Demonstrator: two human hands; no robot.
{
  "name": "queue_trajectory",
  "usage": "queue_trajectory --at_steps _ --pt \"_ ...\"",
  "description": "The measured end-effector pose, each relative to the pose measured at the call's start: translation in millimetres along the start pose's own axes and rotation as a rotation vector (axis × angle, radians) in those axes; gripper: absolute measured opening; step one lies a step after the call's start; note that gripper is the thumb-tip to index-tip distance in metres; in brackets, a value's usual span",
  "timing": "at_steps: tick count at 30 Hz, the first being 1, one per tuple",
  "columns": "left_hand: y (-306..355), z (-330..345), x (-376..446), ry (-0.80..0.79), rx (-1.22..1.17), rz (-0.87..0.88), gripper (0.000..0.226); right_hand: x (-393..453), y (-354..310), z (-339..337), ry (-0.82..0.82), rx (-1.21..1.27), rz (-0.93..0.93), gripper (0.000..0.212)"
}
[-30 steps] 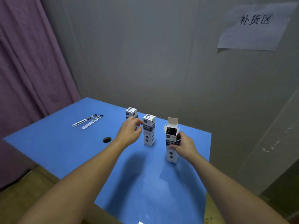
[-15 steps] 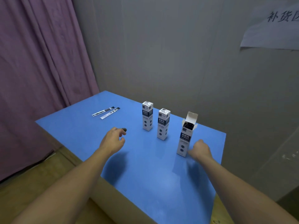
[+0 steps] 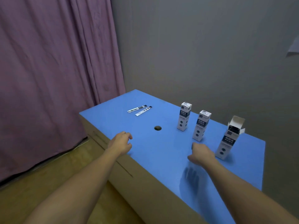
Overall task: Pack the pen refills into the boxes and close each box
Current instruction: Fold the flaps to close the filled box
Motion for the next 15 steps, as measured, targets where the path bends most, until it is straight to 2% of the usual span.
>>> queue_trajectory --at_steps 8,15 --pt "-85 -48 -4 0.024 0.037 -0.109 0.04 18 -109 -11 0.044 -0.019 -0.127 0.03" --pt "-112 -62 25 0.045 0.043 -0.133 0.041 58 -169 -11 0.053 -0.04 -0.172 0.05"
Point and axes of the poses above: each hand's wrist, its own x-axis towards the middle knuckle, its own z-axis out of the palm, y = z × x, the point moved 8 cm from there along x, towards the middle knuckle, and after that the axes turned 4 degrees about -z, right-handed, at the moved point
